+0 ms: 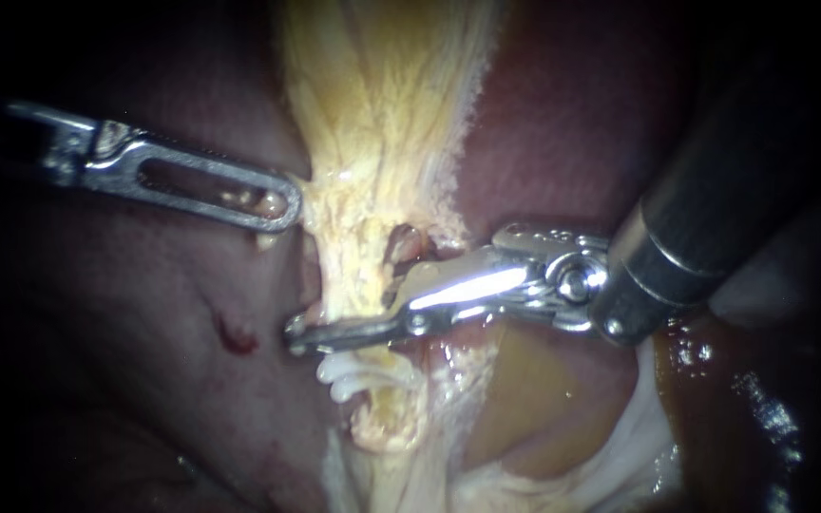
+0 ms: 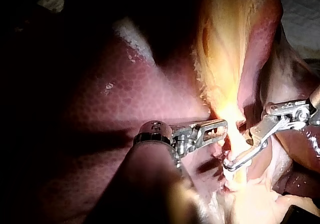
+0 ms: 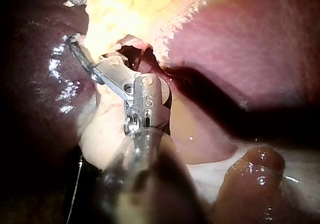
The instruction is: Going back third clip left tube
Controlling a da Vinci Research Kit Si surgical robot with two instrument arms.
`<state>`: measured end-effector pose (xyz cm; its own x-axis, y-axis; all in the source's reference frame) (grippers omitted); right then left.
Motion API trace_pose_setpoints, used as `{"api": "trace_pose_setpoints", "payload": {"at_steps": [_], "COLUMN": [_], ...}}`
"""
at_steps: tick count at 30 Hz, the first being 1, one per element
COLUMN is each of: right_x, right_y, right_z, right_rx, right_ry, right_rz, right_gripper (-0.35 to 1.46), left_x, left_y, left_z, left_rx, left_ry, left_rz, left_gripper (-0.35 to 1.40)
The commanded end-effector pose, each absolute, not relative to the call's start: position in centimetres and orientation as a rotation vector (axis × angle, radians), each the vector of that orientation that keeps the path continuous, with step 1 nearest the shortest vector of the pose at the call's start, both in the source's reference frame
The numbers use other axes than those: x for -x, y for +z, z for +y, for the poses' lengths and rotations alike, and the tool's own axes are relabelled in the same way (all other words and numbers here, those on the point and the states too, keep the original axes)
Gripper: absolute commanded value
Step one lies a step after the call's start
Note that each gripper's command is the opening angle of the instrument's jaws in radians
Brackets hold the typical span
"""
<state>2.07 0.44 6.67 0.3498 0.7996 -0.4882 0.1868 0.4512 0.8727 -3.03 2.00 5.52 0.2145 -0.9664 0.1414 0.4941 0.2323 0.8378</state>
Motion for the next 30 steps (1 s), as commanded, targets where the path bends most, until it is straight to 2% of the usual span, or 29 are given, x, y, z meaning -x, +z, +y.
{"api": "trace_pose_setpoints", "payload": {"at_steps": [1,7,8,12,14,19,30], "right_x": [-2.08,-2.09,-2.09,-2.14,-2.2,-2.25,-2.08], "right_y": [6.67,6.66,6.66,6.63,6.63,6.64,6.8], "right_z": [0.45,0.44,0.43,0.41,0.42,0.4,0.51], "right_rx": [-1.062,-1.059,-1.038,-1.019,-1.01,-0.947,-0.692], "right_ry": [0.513,0.507,0.468,0.442,0.452,0.431,0.331], "right_rz": [1.178,1.18,1.199,1.226,1.228,1.268,1.312], "right_gripper": [-0.35,-0.35,-0.35,0.31,0.45,0.49,0.49], "left_x": [3.03,3.02,3.02,3.02,3.02,3.01,3.0], "left_y": [5.51,5.51,5.51,5.51,5.51,5.51,5.5], "left_z": [2.0,2.01,2.01,2.01,2.01,2.01,2.0], "left_rx": [-0.751,-0.752,-0.752,-0.752,-0.752,-0.752,-0.753], "left_ry": [-1.157,-1.156,-1.156,-1.156,-1.156,-1.156,-1.155], "left_rz": [-0.779,-0.779,-0.779,-0.779,-0.779,-0.779,-0.779], "left_gripper": [-0.35,-0.35,-0.35,-0.35,-0.35,-0.35,-0.35]}}
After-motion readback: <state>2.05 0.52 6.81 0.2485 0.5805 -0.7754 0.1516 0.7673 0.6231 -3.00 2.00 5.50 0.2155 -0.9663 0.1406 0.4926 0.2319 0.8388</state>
